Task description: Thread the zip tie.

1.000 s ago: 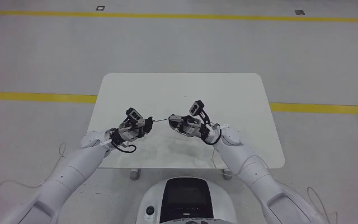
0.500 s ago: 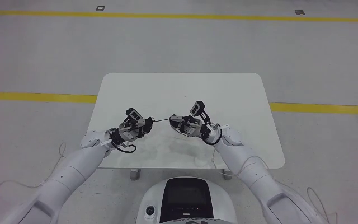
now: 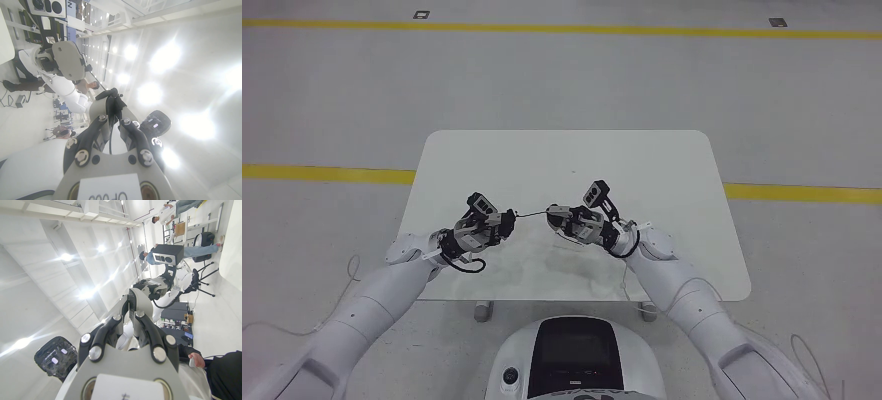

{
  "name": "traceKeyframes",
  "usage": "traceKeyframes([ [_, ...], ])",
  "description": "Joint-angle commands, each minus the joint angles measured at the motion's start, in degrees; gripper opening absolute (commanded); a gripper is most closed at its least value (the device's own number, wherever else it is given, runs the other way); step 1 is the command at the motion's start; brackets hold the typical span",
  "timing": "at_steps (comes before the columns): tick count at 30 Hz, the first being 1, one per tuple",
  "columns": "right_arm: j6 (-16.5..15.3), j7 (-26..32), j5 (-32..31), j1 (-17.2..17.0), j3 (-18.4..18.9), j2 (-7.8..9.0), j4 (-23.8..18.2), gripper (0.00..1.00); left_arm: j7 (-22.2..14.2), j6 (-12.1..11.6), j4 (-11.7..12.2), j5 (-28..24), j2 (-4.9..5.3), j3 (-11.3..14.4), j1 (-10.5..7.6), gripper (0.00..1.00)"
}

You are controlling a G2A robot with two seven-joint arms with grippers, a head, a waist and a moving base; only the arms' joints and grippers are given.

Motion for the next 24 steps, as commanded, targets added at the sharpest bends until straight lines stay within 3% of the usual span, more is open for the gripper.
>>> traceKeyframes([
  [1, 0.0, 0.1, 0.0, 0.0, 0.1, -0.02, 0.2, 0.00, 0.0, 0.0, 0.0, 0.0, 0.00, 0.0, 0.00, 0.00],
  [24, 0.0, 0.6, 0.4, 0.5, 0.3, -0.51, 2.4, 0.00, 0.0, 0.0, 0.0, 0.0, 0.00, 0.0, 0.00, 0.00],
])
